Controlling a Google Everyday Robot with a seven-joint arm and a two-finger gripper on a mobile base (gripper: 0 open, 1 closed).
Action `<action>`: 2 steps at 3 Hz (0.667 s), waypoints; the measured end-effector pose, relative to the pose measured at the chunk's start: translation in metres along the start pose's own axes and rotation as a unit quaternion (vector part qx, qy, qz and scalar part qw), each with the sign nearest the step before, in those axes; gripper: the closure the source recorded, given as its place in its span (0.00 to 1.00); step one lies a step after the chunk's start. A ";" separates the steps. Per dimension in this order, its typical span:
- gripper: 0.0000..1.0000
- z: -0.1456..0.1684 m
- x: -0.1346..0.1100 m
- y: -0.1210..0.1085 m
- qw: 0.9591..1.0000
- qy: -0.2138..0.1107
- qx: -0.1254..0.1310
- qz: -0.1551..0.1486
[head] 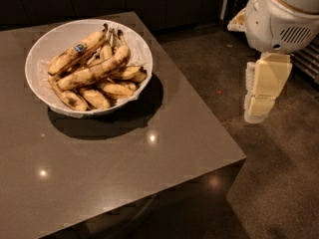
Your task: Pick banana from white bowl
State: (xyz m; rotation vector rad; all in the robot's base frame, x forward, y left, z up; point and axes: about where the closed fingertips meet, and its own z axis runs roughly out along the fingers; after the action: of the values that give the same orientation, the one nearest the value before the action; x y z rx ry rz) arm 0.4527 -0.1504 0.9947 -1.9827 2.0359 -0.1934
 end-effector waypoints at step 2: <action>0.00 0.001 -0.034 -0.026 0.999 -0.022 0.005 -0.024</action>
Offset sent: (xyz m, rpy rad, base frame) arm 0.0667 0.0878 0.0236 0.0668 -0.0115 0.1569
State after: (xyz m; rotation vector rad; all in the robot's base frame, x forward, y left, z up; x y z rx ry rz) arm 0.4781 -0.1174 1.0049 -2.0132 1.9589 -0.1674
